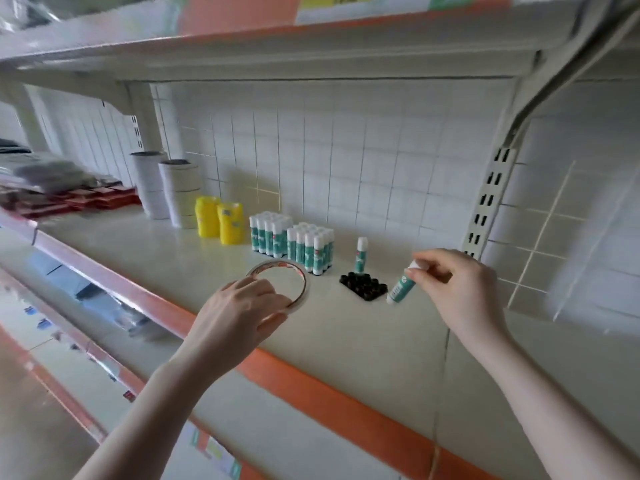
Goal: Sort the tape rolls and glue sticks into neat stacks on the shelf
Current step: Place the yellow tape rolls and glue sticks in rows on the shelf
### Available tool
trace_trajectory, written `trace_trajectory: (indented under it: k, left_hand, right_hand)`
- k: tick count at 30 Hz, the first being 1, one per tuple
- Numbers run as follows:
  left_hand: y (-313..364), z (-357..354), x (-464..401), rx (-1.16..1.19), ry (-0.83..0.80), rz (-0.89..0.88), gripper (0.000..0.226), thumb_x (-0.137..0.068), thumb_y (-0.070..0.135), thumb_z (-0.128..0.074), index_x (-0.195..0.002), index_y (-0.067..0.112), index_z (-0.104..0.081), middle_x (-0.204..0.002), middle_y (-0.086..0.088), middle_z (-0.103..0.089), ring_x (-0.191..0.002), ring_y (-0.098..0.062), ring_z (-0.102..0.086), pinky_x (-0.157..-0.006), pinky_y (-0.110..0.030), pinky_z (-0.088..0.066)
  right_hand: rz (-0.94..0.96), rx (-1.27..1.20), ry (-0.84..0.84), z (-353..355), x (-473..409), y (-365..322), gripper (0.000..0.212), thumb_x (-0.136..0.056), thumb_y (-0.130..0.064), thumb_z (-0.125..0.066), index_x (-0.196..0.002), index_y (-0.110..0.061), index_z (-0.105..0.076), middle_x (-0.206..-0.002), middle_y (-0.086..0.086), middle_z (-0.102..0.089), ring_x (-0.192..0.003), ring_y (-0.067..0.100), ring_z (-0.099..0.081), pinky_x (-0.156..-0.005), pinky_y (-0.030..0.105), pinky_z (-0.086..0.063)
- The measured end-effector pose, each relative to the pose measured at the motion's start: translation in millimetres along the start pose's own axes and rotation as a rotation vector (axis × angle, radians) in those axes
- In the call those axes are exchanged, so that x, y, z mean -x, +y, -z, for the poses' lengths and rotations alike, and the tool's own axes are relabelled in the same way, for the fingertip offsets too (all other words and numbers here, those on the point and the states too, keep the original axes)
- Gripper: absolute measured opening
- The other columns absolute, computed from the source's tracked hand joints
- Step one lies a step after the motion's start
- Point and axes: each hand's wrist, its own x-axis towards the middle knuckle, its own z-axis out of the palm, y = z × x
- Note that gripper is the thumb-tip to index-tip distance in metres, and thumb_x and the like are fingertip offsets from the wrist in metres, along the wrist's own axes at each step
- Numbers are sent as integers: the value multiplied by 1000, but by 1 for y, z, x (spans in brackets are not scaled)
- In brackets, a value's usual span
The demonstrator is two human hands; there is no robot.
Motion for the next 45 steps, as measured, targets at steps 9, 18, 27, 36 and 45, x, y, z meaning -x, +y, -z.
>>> trace_trajectory:
  k: [9,18,27,36,45]
  left_hand:
    - [-58,-46,-28,34,-30,1,13,-76,27,-65,-87,23,-71,-74,9,-59,-69,-16,-58,-60,-26,-48]
    - [-79,-75,-34,100,-34,-4,26,-85,37,-46,-86,25,-70,-74,10,-57,-70,-15,-56,-61,-26,-47]
    - [-84,-80,-30,188,-20,9,24,-86,35,-49,-89,24,-70,-78,8,-59,-70,-17,-56,-62,-28,-47]
    - [-84,-80,-30,191,-11,0,25,-85,34,-49,-89,24,-71,-77,7,-58,-69,-15,-55,-62,-26,-46]
    - [-84,-81,-30,169,-2,-2,25,-86,34,-49,-90,24,-71,-77,8,-59,-70,-15,-54,-62,-26,-47]
  right_hand:
    - [-90,76,-2,-79,-56,28,11,-76,-14,-75,-86,-10,-73,-81,5,-70,-74,22,-62,-71,33,-48]
    - [-228,173,-104,-114,-69,45,10,-79,-14,-71,-89,-11,-71,-86,2,-69,-82,23,-62,-70,29,-42]
    - [-294,169,-116,-117,-64,39,15,-79,-9,-70,-94,-8,-73,-91,6,-73,-88,25,-66,-80,33,-48]
    - [-290,161,-163,-126,-69,41,22,-81,-7,-68,-102,-9,-73,-95,9,-73,-90,23,-67,-80,28,-47]
    - [-134,225,-123,-129,-58,48,23,-87,-5,-62,-107,-9,-70,-90,10,-71,-77,28,-62,-60,26,-30]
